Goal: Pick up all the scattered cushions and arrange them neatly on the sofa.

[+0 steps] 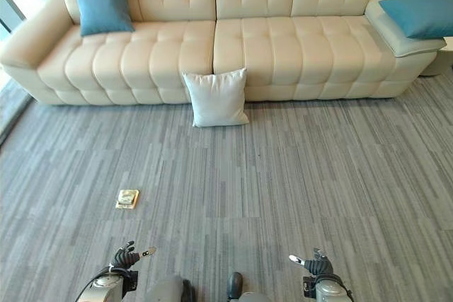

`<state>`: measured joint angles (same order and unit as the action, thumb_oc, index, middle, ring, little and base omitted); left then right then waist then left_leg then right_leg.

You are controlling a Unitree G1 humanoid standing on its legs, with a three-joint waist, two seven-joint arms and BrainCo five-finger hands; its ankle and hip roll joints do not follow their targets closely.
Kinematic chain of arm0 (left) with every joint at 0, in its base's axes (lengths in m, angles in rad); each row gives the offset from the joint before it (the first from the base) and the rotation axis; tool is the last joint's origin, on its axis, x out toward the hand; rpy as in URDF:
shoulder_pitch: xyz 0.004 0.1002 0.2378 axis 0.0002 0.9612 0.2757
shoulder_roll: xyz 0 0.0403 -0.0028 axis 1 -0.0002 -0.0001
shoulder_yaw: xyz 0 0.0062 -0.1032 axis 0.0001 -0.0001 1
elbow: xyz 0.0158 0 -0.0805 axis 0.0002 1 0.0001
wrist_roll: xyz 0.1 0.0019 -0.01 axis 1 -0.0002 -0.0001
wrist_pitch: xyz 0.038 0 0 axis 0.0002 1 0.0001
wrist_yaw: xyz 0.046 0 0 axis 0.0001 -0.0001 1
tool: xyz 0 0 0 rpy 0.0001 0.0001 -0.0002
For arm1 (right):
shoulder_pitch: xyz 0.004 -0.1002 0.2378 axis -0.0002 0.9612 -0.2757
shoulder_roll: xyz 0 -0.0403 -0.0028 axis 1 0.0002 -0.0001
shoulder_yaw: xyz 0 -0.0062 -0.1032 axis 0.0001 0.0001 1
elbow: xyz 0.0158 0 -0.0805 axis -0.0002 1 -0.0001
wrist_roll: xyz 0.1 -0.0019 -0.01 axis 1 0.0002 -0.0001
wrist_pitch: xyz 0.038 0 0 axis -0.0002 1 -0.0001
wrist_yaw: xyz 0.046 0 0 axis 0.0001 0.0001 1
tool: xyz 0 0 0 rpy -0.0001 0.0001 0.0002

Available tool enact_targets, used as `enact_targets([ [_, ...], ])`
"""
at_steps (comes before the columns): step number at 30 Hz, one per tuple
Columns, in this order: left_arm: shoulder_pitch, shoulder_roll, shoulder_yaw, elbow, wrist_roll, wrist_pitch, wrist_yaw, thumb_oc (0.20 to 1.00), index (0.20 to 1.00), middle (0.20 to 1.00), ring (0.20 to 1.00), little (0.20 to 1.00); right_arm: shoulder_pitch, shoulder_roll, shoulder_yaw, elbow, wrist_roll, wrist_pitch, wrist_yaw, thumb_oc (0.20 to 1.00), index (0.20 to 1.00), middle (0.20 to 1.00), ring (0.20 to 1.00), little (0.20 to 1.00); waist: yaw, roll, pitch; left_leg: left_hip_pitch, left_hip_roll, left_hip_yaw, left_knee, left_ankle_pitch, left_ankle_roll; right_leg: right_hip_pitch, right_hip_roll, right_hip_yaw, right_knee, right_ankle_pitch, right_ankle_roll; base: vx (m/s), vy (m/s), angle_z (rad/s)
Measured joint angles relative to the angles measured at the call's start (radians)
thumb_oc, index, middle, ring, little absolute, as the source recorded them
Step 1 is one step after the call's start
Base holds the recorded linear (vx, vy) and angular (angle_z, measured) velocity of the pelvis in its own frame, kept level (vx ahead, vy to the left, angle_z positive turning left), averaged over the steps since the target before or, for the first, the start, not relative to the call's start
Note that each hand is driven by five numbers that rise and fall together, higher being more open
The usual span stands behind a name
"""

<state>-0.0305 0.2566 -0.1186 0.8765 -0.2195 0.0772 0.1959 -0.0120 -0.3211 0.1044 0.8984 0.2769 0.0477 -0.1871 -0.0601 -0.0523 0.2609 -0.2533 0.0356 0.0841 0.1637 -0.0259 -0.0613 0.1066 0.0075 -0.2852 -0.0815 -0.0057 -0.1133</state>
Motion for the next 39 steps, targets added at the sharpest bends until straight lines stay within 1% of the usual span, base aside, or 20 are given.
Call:
enact_targets([
  [3, 0.018, -0.002, 0.000, 0.008, 0.003, 0.006, 0.000, 1.000, 1.000, 1.000, 1.000, 1.000, 0.002, -0.010, 0.006, -0.001, -0.002, 0.000, 0.000, 1.000, 1.000, 1.000, 1.000, 1.000, -0.010, 0.025, 0.011, 0.011, -0.027, -0.020, -0.231, 0.088, -0.028, 0.056, 0.006, -0.013, -0.002, -0.043, 0.039, 0.34, 0.060, 0.01],
  [6, 0.040, 0.005, 0.004, 0.018, 0.004, 0.007, 0.000, 1.000, 1.000, 1.000, 1.000, 1.000, 0.000, -0.014, 0.002, 0.023, -0.006, 0.003, 0.004, 1.000, 1.000, 1.000, 1.000, 1.000, -0.009, 0.050, 0.011, 0.022, -0.032, -0.018, -0.237, 0.103, -0.016, 0.128, -0.001, 0.038, -0.001, -0.116, 0.082, 0.80, 0.276, -0.13],
  [7, 0.040, 0.006, 0.005, 0.030, 0.004, 0.007, 0.001, 1.000, 1.000, 1.000, 1.000, 1.000, -0.001, -0.009, 0.001, 0.040, -0.013, 0.003, 0.007, 1.000, 1.000, 1.000, 1.000, 1.000, -0.005, 0.046, 0.010, 0.042, -0.029, -0.018, -0.245, 0.130, 0.007, 0.138, -0.009, 0.054, 0.003, -0.118, 0.100, 0.58, 0.219, -1.04],
  [8, 0.083, 0.017, 0.005, 0.046, 0.003, 0.018, 0.001, 1.000, 1.000, 1.000, 1.000, 1.000, 0.002, 0.002, 0.011, 0.046, -0.023, 0.002, 0.016, 1.000, 1.000, 1.000, 1.000, 1.000, 0.023, 0.015, -0.018, 0.084, -0.067, -0.001, -0.248, 0.192, 0.073, 0.158, -0.053, 0.118, 0.009, -0.142, 0.138, 0.55, 0.219, -0.98],
  [10, 0.084, 0.023, 0.005, 0.073, 0.003, 0.018, 0.001, 1.000, 1.000, 1.000, 1.000, 1.000, 0.003, 0.012, 0.012, 0.039, -0.024, 0.003, 0.021, 1.000, 1.000, 1.000, 1.000, 1.000, 0.021, -0.005, -0.032, 0.107, -0.103, 0.014, -0.243, 0.199, 0.101, 0.176, -0.095, 0.120, 0.029, -0.148, 0.162, 0.51, 0.230, -0.46],
  [11, 0.060, 0.020, 0.003, 0.090, 0.004, 0.022, 0.001, 1.000, 1.000, 1.000, 1.000, 1.000, 0.012, 0.018, 0.010, 0.039, -0.024, 0.003, 0.025, 1.000, 1.000, 1.000, 1.000, 1.000, 0.012, -0.001, -0.038, 0.138, -0.116, 0.016, -0.244, 0.199, 0.145, 0.155, -0.119, 0.122, 0.128, -0.165, 0.180, 0.28, 0.157, -0.04],
  [13, 0.047, 0.026, 0.002, 0.077, 0.004, 0.017, 0.001, 1.000, 1.000, 1.000, 1.000, 1.000, 0.016, 0.030, 0.014, 0.041, -0.025, 0.003, 0.030, 1.000, 1.000, 1.000, 1.000, 1.000, 0.015, 0.001, -0.049, 0.163, -0.116, 0.031, -0.244, 0.149, 0.165, 0.067, -0.137, 0.147, 0.333, -0.182, 0.206, 0.40, 0.271, -0.20],
  [15, 0.034, 0.041, -0.003, 0.077, 0.003, 0.013, 0.002, 1.000, 1.000, 1.000, 1.000, 1.000, 0.015, 0.050, 0.041, 0.035, -0.032, 0.003, 0.036, 1.000, 1.000, 1.000, 1.000, 1.000, 0.021, -0.020, -0.067, 0.199, -0.134, 0.057, -0.243, 0.121, 0.177, -0.130, -0.187, 0.185, 0.752, -0.202, 0.262, 0.30, 0.223, -0.27],
  [17, 0.027, 0.045, -0.019, 0.079, 0.003, 0.016, 0.001, 1.000, 1.000, 1.000, 1.000, 1.000, 0.016, 0.063, 0.044, 0.036, -0.042, 0.005, 0.037, 1.000, 1.000, 1.000, 1.000, 1.000, 0.020, -0.023, -0.069, 0.247, -0.166, 0.055, -0.242, 0.073, 0.232, -0.248, -0.211, 0.196, 0.951, -0.202, 0.262, 0.29, 0.185, -0.15],
  [19, 0.011, 0.038, -0.043, 0.077, 0.003, 0.019, 0.001, 1.000, 1.000, 1.000, 1.000, 1.000, 0.008, 0.062, 0.041, 0.036, -0.042, 0.006, 0.035, 1.000, 1.000, 1.000, 1.000, 1.000, 0.015, -0.019, -0.065, 0.281, -0.170, 0.049, -0.243, 0.060, 0.243, -0.303, -0.221, 0.169, 1.004, -0.220, 0.236, 0.22, 0.065, -0.03],
  [22, -0.027, 0.017, -0.068, 0.070, 0.003, 0.019, 0.002, 1.000, 1.000, 1.000, 1.000, 1.000, 0.000, 0.053, 0.040, 0.035, -0.041, 0.007, 0.036, 1.000, 1.000, 1.000, 1.000, 1.000, 0.002, 0.048, -0.026, 0.344, -0.141, 0.065, -0.243, 0.050, 0.217, -0.394, -0.190, 0.115, 0.771, -0.264, 0.193, 0.24, -0.018, 0.05],
  [23, -0.036, 0.021, -0.065, 0.063, 0.003, 0.016, 0.003, 1.000, 1.000, 1.000, 1.000, 1.000, -0.001, 0.054, 0.043, 0.035, -0.041, 0.009, 0.036, 1.000, 1.000, 1.000, 1.000, 1.000, -0.005, 0.055, -0.022, 0.355, -0.140, 0.068, -0.243, 0.032, 0.197, -0.444, -0.188, 0.099, 0.681, -0.239, 0.176, 0.41, -0.106, 0.21],
  [25, -0.044, 0.023, -0.052, 0.072, 0.003, 0.018, 0.007, 1.000, 1.000, 1.000, 1.000, 1.000, -0.007, 0.061, 0.040, 0.045, -0.041, 0.012, 0.034, 1.000, 1.000, 1.000, 1.000, 1.000, 0.007, 0.059, -0.016, 0.390, -0.119, 0.122, -0.243, -0.016, 0.165, -0.441, -0.130, 0.073, 0.325, -0.144, 0.218, 0.40, -0.147, -0.41],
  [27, -0.043, 0.028, -0.034, 0.077, 0.003, 0.023, 0.010, 1.000, 1.000, 1.000, 1.000, 1.000, -0.017, 0.065, 0.034, 0.046, -0.041, 0.019, 0.034, 1.000, 1.000, 1.000, 1.000, 1.000, 0.002, 0.045, -0.020, 0.415, -0.122, 0.143, -0.244, -0.038, 0.139, -0.454, -0.101, 0.099, 0.147, -0.044, 0.230, 0.35, -0.146, -0.34],
  [29, -0.056, 0.032, -0.034, 0.075, 0.003, 0.021, 0.011, 1.000, 1.000, 1.000, 1.000, 1.000, -0.018, 0.066, 0.023, 0.074, -0.041, 0.024, 0.033, 1.000, 1.000, 1.000, 1.000, 1.000, -0.002, 0.033, -0.026, 0.425, -0.124, 0.144, -0.244, -0.056, 0.134, -0.449, -0.096, 0.093, 0.079, -0.003, 0.242, 0.54, -0.208, 0.07],
  [30, -0.051, 0.020, -0.036, 0.059, 0.003, 0.021, 0.012, 1.000, 1.000, 1.000, 1.000, 1.000, -0.005, 0.064, 0.000, 0.107, -0.041, 0.028, 0.027, 1.000, 1.000, 1.000, 1.000, 1.000, -0.013, 0.030, -0.034, 0.484, -0.114, 0.130, -0.244, -0.110, 0.113, -0.402, -0.102, 0.089, 0.083, 0.019, 0.236, 0.75, -0.293, -0.02],
  [32, -0.032, -0.020, -0.038, 0.046, 0.003, 0.018, 0.010, 1.000, 1.000, 1.000, 1.000, 1.000, 0.036, 0.046, 0.004, 0.116, -0.040, 0.027, 0.028, 1.000, 1.000, 1.000, 1.000, 1.000, -0.023, 0.076, -0.061, 0.537, -0.051, 0.098, -0.234, -0.159, 0.068, -0.346, -0.064, 0.044, 0.097, 0.090, 0.202, 0.62, -0.286, 0.30],
  [35, -0.025, -0.049, -0.039, 0.028, 0.002, 0.008, 0.000, 1.000, 1.000, 1.000, 1.000, 1.000, 0.046, 0.029, 0.002, 0.114, -0.040, 0.029, 0.027, 1.000, 1.000, 1.000, 1.000, 1.000, -0.042, 0.092, -0.079, 0.552, 0.008, 0.082, -0.169, -0.145, 0.033, -0.272, -0.008, 0.038, 0.055, 0.142, 0.139, 0.45, -0.272, 0.52],
  [37, -0.021, -0.052, -0.040, 0.029, 0.001, 0.006, -0.001, 1.000, 1.000, 1.000, 1.000, 1.000, 0.024, 0.014, 0.005, 0.106, -0.038, 0.022, 0.026, 1.000, 1.000, 1.000, 1.000, 1.000, -0.042, 0.077, -0.088, 0.484, 0.031, 0.080, 0.012, -0.141, -0.002, -0.211, 0.001, 0.034, -0.001, 0.147, 0.119, 0.32, -0.226, 0.05],
  [39, -0.006, -0.060, -0.037, 0.031, 0.001, 0.007, -0.001, 1.000, 1.000, 1.000, 1.000, 1.000, 0.016, 0.001, 0.002, 0.090, -0.034, 0.015, 0.026, 1.000, 1.000, 1.000, 1.000, 1.000, -0.034, 0.076, -0.084, 0.438, 0.047, 0.051, 0.174, -0.104, -0.065, -0.165, 0.010, 0.031, -0.002, 0.124, 0.061, 0.43, -0.345, 0.13],
])
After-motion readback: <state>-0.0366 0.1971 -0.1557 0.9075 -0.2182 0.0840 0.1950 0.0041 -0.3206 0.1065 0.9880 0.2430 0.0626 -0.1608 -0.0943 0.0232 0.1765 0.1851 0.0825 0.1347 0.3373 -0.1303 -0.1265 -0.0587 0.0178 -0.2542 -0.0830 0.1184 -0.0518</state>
